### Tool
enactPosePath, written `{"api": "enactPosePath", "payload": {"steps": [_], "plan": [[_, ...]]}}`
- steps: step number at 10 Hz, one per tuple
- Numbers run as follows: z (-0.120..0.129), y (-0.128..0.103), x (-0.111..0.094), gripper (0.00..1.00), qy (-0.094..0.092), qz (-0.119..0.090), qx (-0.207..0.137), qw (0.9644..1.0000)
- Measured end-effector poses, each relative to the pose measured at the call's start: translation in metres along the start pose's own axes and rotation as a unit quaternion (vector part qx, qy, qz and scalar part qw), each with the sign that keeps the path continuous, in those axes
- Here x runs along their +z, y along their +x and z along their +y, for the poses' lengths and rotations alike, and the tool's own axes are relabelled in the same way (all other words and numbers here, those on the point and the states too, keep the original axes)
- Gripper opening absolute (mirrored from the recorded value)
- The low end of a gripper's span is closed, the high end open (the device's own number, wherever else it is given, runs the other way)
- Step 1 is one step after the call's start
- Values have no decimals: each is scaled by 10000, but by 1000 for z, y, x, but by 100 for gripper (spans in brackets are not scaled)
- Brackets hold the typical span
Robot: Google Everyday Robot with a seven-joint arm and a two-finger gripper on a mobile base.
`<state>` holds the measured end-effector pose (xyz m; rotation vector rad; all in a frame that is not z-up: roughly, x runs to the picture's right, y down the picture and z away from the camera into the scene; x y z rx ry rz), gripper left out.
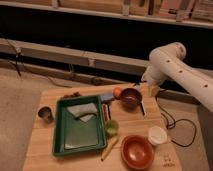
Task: Place apple in metal cup
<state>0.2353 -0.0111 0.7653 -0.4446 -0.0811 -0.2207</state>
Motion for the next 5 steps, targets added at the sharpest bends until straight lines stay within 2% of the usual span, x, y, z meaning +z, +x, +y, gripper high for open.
{"api": "enactPosePath", "payload": {"steps": [1,4,5], "plan": [[-6,-5,0,65,-4,-60,-96,9999],[-2,2,4,65,44,-136,-300,9994],[-12,2,5,65,87,-166,-427,9989]]}}
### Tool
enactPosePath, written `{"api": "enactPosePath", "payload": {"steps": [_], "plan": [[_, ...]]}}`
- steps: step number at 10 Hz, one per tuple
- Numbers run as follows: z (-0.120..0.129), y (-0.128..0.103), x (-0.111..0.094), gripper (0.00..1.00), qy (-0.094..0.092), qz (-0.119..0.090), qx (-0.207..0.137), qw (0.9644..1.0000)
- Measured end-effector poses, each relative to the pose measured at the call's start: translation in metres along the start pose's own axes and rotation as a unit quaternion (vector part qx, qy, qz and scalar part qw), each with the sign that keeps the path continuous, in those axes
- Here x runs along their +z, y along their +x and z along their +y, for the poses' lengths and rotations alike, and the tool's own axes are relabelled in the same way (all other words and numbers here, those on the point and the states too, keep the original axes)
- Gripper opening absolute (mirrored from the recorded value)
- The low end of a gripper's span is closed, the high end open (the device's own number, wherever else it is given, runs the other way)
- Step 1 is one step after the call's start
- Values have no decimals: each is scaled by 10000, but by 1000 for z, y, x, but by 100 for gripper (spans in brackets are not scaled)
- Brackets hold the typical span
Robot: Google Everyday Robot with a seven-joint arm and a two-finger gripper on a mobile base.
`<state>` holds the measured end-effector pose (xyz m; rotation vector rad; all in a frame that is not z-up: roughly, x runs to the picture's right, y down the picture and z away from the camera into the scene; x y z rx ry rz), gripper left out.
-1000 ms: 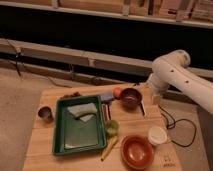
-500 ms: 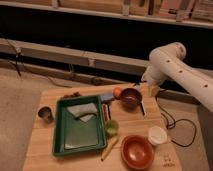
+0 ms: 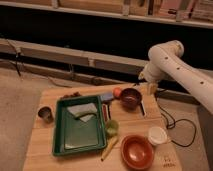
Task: Place apple in metal cup
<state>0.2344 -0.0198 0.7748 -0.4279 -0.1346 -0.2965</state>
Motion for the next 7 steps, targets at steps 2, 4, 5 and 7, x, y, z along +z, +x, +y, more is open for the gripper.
{"api": "enactPosePath", "payload": {"steps": [2,4,5,7], "plan": [[-12,-7,3,65,38,-27,-175,9998],[-17,-6,8,65,95,29,-298,9995],[-21,-8,10,65,143,63,-390,9991],[-27,-14,15,65,200,140,-501,9984]]}}
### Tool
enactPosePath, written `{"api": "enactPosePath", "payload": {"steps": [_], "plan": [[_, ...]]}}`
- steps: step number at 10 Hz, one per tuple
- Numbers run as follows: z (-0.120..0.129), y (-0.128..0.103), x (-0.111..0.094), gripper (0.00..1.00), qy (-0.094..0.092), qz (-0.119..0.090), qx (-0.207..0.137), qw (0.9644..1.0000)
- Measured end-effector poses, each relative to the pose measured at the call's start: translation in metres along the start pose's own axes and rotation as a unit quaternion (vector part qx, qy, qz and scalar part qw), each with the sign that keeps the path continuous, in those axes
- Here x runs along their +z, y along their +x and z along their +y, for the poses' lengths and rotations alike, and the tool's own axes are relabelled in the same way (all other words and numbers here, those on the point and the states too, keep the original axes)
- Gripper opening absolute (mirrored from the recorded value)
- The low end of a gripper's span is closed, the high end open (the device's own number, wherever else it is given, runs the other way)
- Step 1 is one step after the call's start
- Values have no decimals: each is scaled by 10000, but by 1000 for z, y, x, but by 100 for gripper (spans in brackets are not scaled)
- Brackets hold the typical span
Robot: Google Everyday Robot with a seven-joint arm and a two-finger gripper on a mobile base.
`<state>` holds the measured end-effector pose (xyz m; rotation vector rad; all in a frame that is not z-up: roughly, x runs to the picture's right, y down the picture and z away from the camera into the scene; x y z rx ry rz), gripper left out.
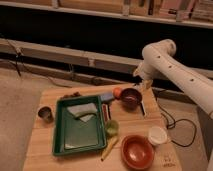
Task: Place apple in metal cup
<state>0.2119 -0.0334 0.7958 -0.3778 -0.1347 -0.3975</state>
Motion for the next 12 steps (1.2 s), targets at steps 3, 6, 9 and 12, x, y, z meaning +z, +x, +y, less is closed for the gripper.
{"api": "enactPosePath", "payload": {"steps": [3,6,9,12], "plan": [[-12,-12,9,65,52,79,-128,9999],[-16,-4,10,65,85,43,-192,9998],[-18,-10,20,65,124,-52,-238,9996],[-22,-9,23,65,187,-31,-331,9993]]}}
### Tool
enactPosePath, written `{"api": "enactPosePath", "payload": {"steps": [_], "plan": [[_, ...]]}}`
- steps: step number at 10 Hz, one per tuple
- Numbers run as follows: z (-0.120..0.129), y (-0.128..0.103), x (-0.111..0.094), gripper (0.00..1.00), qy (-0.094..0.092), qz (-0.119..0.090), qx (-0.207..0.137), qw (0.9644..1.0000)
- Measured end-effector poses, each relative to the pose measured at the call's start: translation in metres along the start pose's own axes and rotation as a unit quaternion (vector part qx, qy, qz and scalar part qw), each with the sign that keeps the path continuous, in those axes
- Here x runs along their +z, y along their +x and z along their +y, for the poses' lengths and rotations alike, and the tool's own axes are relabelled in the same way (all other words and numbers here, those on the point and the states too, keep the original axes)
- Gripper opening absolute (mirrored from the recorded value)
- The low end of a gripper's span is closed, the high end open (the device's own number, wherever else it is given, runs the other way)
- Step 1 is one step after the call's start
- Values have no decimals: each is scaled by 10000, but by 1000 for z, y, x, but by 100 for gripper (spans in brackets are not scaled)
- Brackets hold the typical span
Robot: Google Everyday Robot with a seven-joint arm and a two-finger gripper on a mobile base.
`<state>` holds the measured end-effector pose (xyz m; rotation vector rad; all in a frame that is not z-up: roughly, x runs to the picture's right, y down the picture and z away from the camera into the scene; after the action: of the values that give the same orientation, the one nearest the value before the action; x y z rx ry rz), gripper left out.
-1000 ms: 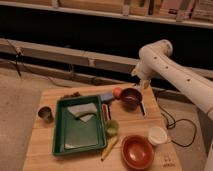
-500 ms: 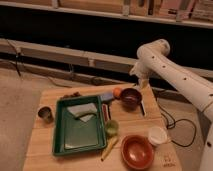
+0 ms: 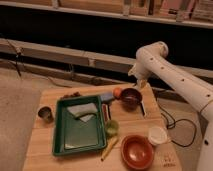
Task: Place apple in metal cup
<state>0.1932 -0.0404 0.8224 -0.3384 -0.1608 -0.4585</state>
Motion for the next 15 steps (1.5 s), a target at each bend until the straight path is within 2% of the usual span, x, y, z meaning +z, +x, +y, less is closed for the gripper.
{"api": "enactPosePath", "payload": {"steps": [6,15], "plan": [[-3,-2,12,65,93,-28,-113,9999],[-3,0,35,65,73,-16,-250,9997]]}}
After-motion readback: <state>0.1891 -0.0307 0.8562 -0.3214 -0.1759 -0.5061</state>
